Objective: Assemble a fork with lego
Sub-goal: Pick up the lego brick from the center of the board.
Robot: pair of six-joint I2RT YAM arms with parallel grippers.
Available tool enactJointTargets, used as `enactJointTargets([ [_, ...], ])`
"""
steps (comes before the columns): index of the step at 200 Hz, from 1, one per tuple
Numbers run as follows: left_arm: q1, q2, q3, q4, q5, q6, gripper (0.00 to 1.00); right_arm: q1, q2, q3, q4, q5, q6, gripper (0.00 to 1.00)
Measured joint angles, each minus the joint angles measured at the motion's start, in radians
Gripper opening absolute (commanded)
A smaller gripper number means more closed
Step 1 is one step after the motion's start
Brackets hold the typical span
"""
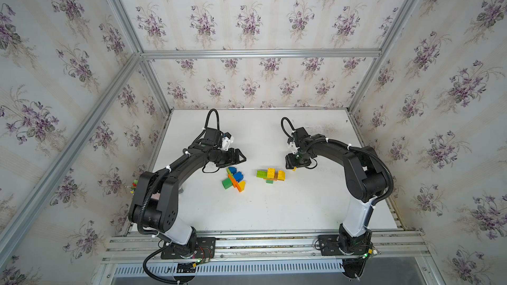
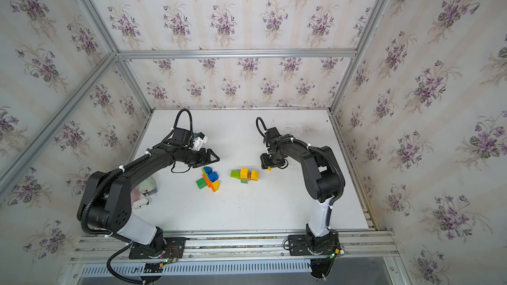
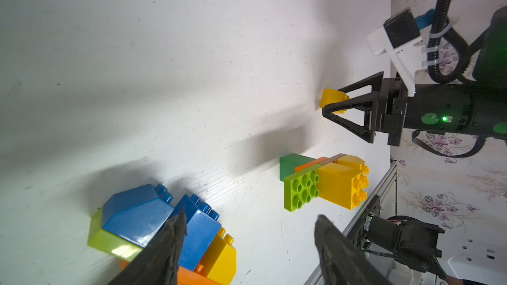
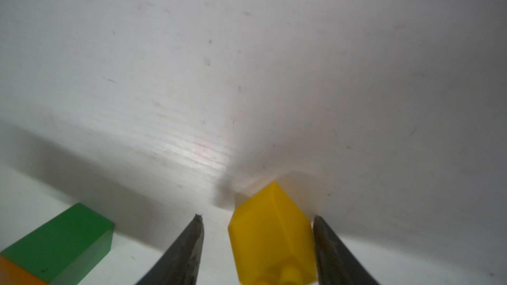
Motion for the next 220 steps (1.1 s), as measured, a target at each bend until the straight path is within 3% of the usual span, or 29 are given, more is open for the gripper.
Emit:
enactJointTargets([
  [60,0.0,-0.018,-0.019,0.003,0.018,0.0,0.76,0.02,-0.053,-0.041,0.001,0.047,0.018,0.61],
  [119,-0.001,-0.018,-0.029,0.002,0.045,-0.026,0.76,0.019,-0.048,0.019,-0.006,0.11,-0.071,0.62],
  [154,-0.001,-0.015,-0.029,0.002,0.051,-0.037,0.76,0.022,-0.01,0.042,-0.003,0.072,-0.101,0.55],
  [220,-0.002,-0.015,-0.04,0.001,0.054,-0.044,0.76,0.05,-0.028,-0.011,-0.01,0.06,-0.096,0.5],
])
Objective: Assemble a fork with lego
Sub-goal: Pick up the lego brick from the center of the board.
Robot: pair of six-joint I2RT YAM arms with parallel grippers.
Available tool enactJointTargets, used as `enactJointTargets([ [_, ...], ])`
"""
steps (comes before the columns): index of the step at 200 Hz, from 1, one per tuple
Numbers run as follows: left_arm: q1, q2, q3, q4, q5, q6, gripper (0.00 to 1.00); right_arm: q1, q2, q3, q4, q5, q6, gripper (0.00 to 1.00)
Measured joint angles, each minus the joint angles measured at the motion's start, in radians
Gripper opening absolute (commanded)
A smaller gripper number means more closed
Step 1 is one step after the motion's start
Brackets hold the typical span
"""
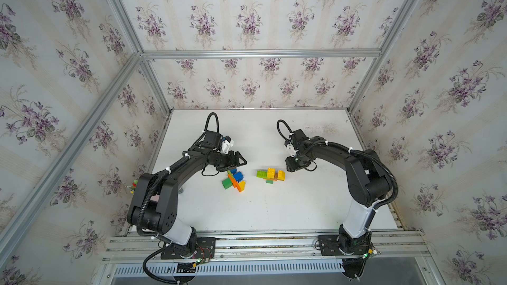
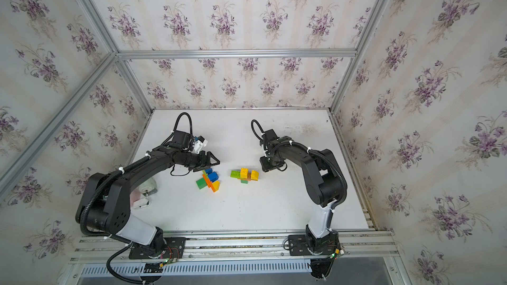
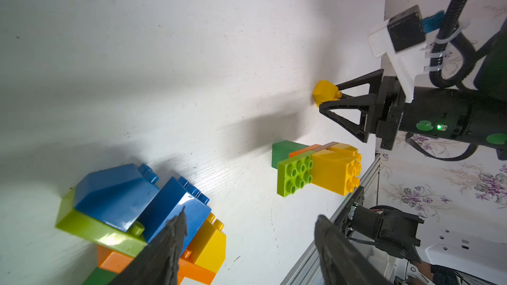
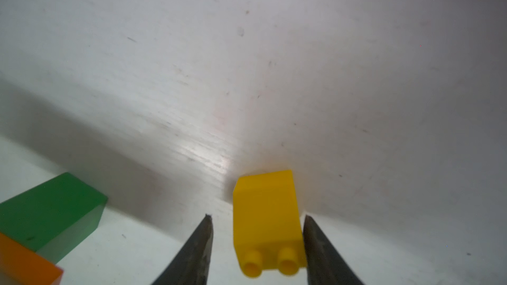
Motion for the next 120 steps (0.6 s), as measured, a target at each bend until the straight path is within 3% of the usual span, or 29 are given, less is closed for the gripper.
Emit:
enactJointTargets([
  [79,0.0,-0.007,0.0,-0.003,0.005,0.003,0.78,0.017,0.019,0.032,-0.015,0.071,0.026,0.44],
  [101,0.0,-0.007,0.001,-0.008,0.005,0.008,0.83,0.028,0.033,0.044,-0.02,0.081,0.027,0.38],
  [120,0.0,-0.006,0.003,-0.011,0.005,0.011,0.94,0.034,0.034,0.047,-0.022,0.081,0.029,0.31],
])
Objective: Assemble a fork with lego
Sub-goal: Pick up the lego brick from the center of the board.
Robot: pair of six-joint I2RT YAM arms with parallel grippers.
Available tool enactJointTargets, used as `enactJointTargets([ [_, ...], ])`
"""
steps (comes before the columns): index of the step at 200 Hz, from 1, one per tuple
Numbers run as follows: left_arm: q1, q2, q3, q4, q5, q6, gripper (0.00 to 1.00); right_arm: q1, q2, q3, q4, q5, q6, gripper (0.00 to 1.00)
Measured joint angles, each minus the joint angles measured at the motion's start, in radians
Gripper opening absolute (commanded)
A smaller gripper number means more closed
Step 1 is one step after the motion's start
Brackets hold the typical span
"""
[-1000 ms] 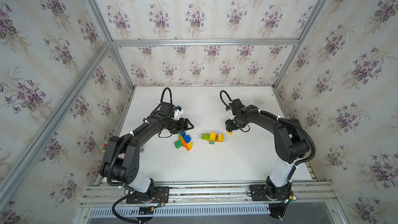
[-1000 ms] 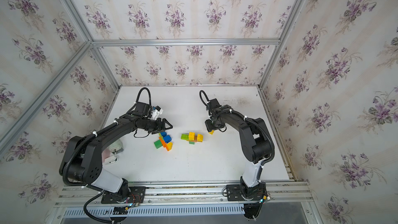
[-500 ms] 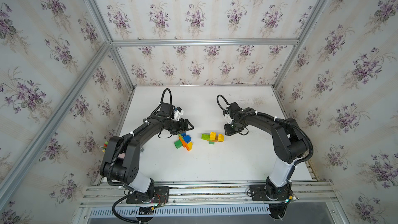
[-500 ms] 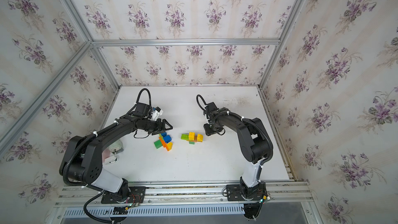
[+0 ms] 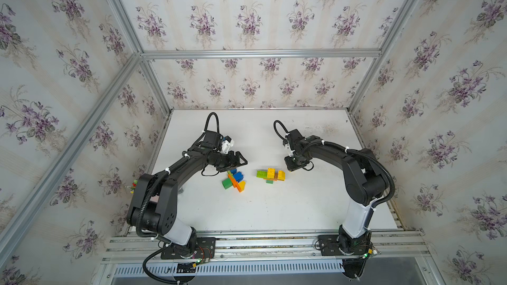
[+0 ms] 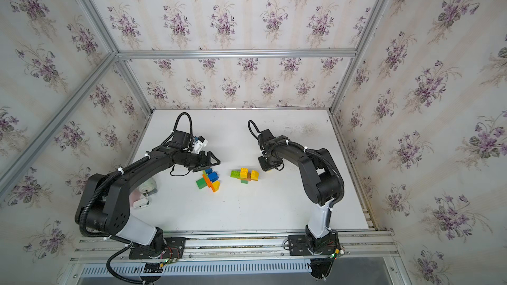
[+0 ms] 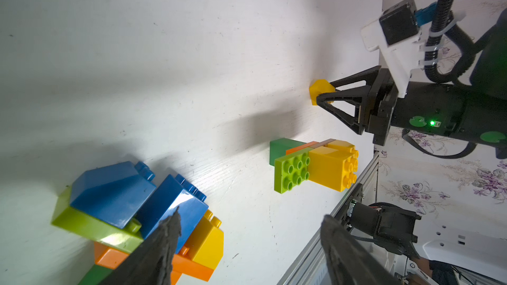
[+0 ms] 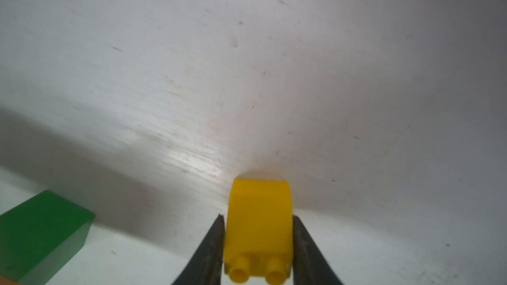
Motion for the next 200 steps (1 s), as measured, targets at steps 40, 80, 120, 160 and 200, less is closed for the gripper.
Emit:
enactJointTargets([
  [40,0.001,0.002,-0.002,0.005,0.01,0.0,1.0,0.0,-0.005,0.021,-0.008,0.0,0.001,0.23],
  [80,0.017,-0.001,-0.032,0.054,0.081,-0.034,1.0,0.0,-0.031,0.078,-0.031,0.008,-0.01,0.22],
  [120,0.027,-0.022,-0.057,0.078,0.132,-0.065,1.0,0.0,-0.102,0.132,-0.062,0.01,-0.038,0.21],
  [160,0.05,-0.09,-0.056,0.069,0.132,-0.07,1.0,0.099,-0.192,0.153,-0.082,0.019,-0.122,0.23],
  [200,0.067,-0.146,-0.091,0.054,0.109,-0.112,1.0,0.163,-0.241,0.153,-0.103,0.026,-0.218,0.18],
])
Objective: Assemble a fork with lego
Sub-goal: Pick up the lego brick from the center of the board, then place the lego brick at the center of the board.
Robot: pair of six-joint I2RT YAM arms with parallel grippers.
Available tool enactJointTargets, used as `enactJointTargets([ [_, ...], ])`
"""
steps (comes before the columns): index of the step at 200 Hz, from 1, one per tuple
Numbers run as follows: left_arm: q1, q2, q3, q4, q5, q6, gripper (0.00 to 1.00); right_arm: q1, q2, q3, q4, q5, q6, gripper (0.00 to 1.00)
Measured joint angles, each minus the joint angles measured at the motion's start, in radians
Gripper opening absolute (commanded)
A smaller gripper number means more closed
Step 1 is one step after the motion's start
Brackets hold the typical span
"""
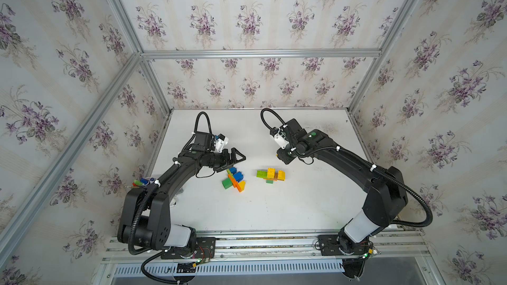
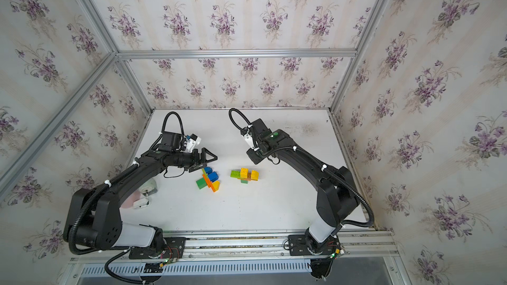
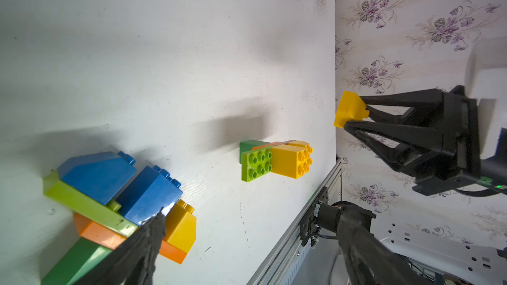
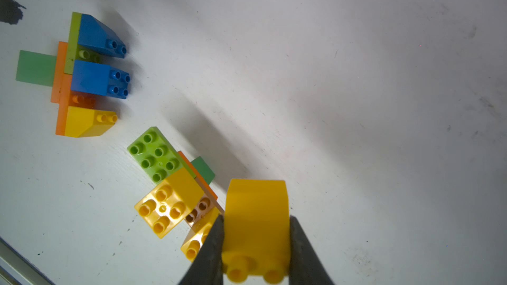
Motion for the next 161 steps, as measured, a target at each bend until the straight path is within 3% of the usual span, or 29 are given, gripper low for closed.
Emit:
enactJointTargets([
  [92,0.035,-0.1,-0.059,-0.113,-0.091,-0.083,1.0,0.153,-0.127,-0.082,0.02,-0.177,-0.18,0.19],
  [161,0.143,-0.243,-0.155,-0.192,-0.151,-0.093,1.0,0.307,0.002,-0.13,0.022,-0.22,-0.179,0.21],
])
